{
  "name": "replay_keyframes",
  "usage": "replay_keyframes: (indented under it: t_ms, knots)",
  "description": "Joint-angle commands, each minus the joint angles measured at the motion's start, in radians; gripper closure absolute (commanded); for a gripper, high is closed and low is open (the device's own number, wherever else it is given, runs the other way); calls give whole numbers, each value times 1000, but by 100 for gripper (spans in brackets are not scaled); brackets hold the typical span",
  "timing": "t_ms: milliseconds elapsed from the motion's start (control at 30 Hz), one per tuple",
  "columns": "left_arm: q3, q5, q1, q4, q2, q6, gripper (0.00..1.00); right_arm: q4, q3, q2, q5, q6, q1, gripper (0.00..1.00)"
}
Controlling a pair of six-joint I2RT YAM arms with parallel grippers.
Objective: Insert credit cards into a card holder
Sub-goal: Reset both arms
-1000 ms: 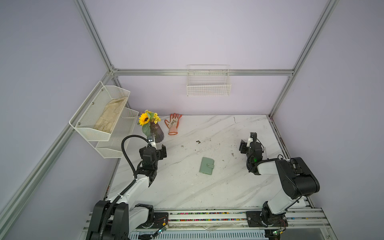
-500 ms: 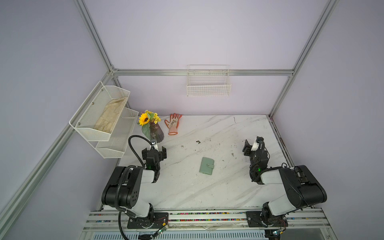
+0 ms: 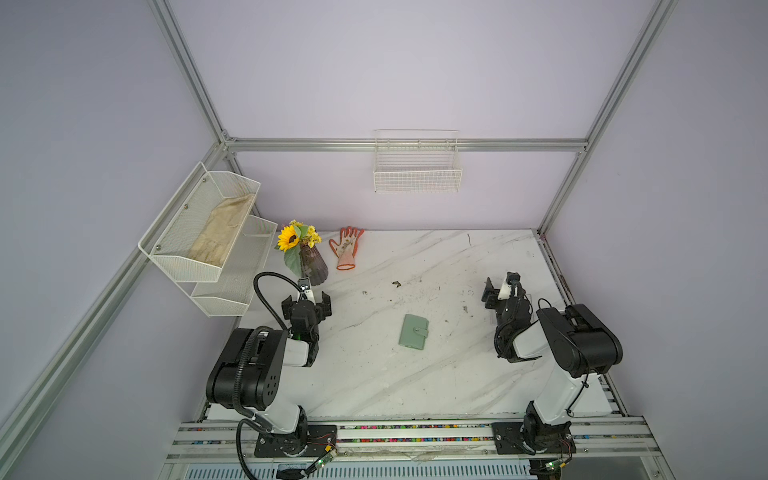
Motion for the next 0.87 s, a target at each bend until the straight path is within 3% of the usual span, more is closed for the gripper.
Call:
replay_keyframes:
  t_ms: [0,67,133,833]
  knots:
    - [1,0,7,61,-18,3,0,-20,29,-13,16,-6,-10,19]
    - [-1,1,6,62,-18,4,0,-22,31,-12,16,-2,-9,15]
    - [-1,0,7,61,-19,3,0,-31,34,-11,10,5,-12,3]
    - [-1,0,9,63,-19,3,0,-50,41,-15,-11,15,-27,3]
